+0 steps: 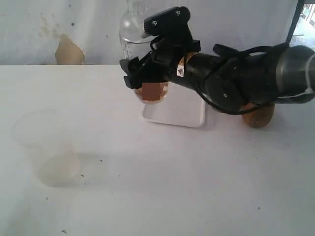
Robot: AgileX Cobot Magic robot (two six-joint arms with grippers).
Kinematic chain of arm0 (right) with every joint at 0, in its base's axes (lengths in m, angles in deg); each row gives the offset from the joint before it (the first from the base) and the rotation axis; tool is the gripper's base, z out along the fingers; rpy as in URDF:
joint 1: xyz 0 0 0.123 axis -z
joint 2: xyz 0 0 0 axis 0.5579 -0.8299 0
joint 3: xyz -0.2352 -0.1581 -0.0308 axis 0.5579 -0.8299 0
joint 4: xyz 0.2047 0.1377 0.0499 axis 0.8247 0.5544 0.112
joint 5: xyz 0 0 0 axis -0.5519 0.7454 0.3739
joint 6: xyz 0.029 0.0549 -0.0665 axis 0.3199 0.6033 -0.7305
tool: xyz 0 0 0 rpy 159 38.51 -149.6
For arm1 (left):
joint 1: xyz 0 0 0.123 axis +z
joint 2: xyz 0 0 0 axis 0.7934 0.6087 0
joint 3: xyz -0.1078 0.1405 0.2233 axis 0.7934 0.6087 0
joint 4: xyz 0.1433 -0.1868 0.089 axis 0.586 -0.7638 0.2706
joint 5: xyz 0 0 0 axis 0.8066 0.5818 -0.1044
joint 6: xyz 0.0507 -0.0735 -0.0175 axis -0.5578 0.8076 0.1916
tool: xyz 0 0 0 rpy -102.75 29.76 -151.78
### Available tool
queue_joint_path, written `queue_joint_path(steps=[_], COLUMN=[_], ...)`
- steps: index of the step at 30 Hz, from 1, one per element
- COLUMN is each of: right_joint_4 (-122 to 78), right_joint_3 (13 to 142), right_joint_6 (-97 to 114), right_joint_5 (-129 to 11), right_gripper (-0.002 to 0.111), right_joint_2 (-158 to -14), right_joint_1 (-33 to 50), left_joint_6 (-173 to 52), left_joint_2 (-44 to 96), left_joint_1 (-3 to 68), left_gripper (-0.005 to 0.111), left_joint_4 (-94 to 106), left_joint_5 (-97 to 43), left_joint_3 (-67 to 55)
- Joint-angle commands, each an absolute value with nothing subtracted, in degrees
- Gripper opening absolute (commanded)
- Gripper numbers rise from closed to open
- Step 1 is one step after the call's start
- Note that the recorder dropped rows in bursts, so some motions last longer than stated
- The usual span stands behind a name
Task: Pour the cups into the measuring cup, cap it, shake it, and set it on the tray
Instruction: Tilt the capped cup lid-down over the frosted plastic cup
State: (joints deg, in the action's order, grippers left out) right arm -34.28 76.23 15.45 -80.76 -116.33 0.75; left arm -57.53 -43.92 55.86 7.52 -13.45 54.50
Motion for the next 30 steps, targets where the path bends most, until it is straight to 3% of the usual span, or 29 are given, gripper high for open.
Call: queue_joint_path(steps=[1, 3, 5, 7, 10, 12, 13, 16, 18, 30], right_joint_4=[-33.4, -48.7, -32.6, -16.5, -42.4, -22.5, -22.1, -46.2, -44.3, -51.5], right_joint_3=[73.1, 73.8, 75.1, 73.9, 73.5, 74.2, 73.8, 75.0, 77.6, 87.9], right_joint_6=[24.3, 27.1, 17.3, 14.3, 21.5, 15.5, 15.4, 15.0, 12.6, -6.3], right_joint_5=[-92.7, -89.2, -80.6, -85.8, -86.6, -85.5, -88.2, -84.0, -78.4, -76.6], right_gripper=[0.000, 0.000, 0.000, 0.000, 0.000, 0.000, 0.000, 0.000, 0.000, 0.000], right_joint_2=[-114.1, -114.1, -113.8, -113.8, -113.5, -114.0, -114.3, -114.3, -115.4, -123.4], right_joint_1=[2.4, 0.1, 0.5, 1.7, -2.1, -1.5, -1.5, -5.6, -7.9, -9.0], left_joint_6=[-57.4, -57.4, -57.4, -57.4, -57.4, -57.4, -57.4, -57.4, -57.4, -57.4], left_joint_2=[-43.8, -43.8, -43.8, -43.8, -43.8, -43.8, -43.8, -43.8, -43.8, -43.8], left_joint_1=[55.7, 55.7, 55.7, 55.7, 55.7, 55.7, 55.7, 55.8, 55.8, 55.7], left_gripper=[0.000, 0.000, 0.000, 0.000, 0.000, 0.000, 0.000, 0.000, 0.000, 0.000], left_joint_4=[7.1, 7.1, 7.1, 7.1, 7.1, 7.1, 7.1, 7.1, 7.1, 7.1], left_joint_5=[-13.6, -13.6, -13.6, -13.6, -13.6, -13.6, -13.6, -13.6, -13.6, -13.6], left_joint_3=[54.5, 54.5, 54.5, 54.5, 54.5, 54.5, 54.5, 54.5, 54.5, 54.5])
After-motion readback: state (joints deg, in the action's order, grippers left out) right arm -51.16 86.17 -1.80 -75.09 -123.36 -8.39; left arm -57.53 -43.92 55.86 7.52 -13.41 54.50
